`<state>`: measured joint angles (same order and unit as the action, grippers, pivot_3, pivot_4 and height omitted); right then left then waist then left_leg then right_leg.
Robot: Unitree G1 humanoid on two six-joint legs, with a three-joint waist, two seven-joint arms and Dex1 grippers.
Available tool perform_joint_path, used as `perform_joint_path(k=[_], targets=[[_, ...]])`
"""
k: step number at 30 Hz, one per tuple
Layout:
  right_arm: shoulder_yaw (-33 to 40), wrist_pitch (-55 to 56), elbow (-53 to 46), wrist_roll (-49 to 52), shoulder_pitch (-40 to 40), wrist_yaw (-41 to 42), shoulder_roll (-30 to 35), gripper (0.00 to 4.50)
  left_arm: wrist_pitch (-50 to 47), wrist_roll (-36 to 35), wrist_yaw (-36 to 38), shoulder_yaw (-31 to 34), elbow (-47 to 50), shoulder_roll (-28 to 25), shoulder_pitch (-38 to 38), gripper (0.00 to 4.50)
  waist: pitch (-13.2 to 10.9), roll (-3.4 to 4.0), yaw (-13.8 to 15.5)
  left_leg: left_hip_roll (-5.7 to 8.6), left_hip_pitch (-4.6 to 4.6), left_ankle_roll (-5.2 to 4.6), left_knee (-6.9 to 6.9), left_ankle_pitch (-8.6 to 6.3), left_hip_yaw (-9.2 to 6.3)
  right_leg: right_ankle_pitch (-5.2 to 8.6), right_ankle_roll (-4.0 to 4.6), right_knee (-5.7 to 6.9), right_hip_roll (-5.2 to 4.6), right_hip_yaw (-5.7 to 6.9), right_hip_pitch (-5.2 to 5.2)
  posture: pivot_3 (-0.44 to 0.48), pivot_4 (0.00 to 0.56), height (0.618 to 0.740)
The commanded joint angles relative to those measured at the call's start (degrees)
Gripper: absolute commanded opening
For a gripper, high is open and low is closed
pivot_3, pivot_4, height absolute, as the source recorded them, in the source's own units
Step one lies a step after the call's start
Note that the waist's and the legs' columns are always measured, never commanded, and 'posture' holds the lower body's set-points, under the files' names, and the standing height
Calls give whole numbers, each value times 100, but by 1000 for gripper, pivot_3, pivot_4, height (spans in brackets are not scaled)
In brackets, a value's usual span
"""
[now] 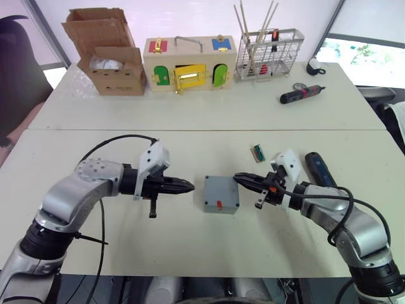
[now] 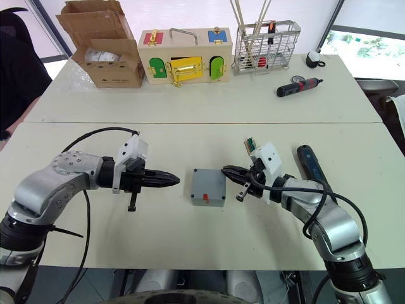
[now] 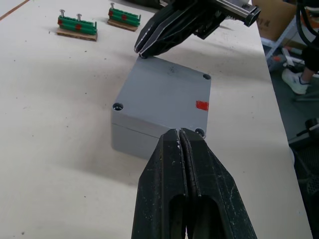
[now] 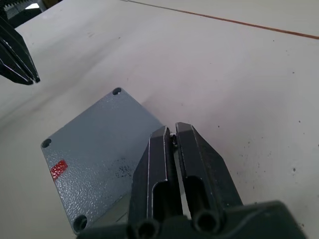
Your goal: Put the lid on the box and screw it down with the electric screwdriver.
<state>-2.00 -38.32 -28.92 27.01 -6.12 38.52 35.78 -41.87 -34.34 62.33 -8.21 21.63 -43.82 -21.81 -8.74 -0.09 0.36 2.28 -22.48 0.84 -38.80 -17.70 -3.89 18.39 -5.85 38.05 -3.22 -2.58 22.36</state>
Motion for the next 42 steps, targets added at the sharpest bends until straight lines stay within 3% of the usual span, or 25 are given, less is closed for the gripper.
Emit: perform_joint_path(k=[1,7,10,14,19,21,27,30,37,40,42], targets=[[-19,119,-80,-51,-31,15,-13,99,0,-94,9,143,225,-53,-37,0,0,0,0,0,0,0,0,0,0,0,0,0,0,0,0,0,150,740],[-22,113,-119,-75,-69,11,-83,99,0,-94,27,138,207,-63,-52,0,0,0,0,0,0,0,0,0,0,0,0,0,0,0,0,0,150,740],[-18,150,-135,-108,-94,-1,-109,995,4,-97,36,135,199,-59,-58,0,0,0,-1,0,0,0,0,0,0,0,0,0,0,0,0,0,150,740],[36,107,-208,-43,-117,57,-80,3059,-10,-127,50,147,182,-48,-79,0,0,0,-3,0,0,0,0,0,0,0,0,0,0,0,1,0,150,740],[213,-9,-328,88,-186,42,-34,4492,-29,-194,54,198,152,-36,-100,0,0,0,-2,0,0,0,0,0,0,0,0,0,0,0,1,0,150,740],[460,-169,-393,262,-281,-37,-13,4492,-59,-285,28,259,122,2,-132,0,0,0,-2,0,0,0,0,0,0,0,0,0,0,0,1,0,150,740],[2060,-2000,-263,2202,-1184,-1003,-32,4492,-24,-495,-19,376,-16,306,-432,0,0,1,20,0,0,1,-3,0,0,0,1,1,-1,0,-2,0,150,740],[2796,-3093,340,3025,-1886,-1128,692,4492,54,-535,243,252,-149,385,-692,0,-8,9,31,0,-2,0,1,0,-1,0,1,0,-1,0,1,0,150,740],[2457,-3229,1467,2403,-2041,-147,2804,4492,682,76,723,-207,-463,360,-1027,0,-11,12,4,1,-9,-6,6,-3,8,0,1,-12,-3,1,5,0,150,740],[2025,-3287,1868,2043,-1550,636,3904,4492,1131,523,899,-521,-412,287,-1003,0,-14,17,-2,1,-10,-9,6,-4,15,0,1,-11,-2,-3,8,0,150,740],[1719,-3331,2232,1835,-1476,832,4283,4492,1291,644,971,-627,-316,275,-929,0,-16,20,-1,0,-10,-11,5,-5,20,0,1,-11,-2,-7,7,0,150,740]])
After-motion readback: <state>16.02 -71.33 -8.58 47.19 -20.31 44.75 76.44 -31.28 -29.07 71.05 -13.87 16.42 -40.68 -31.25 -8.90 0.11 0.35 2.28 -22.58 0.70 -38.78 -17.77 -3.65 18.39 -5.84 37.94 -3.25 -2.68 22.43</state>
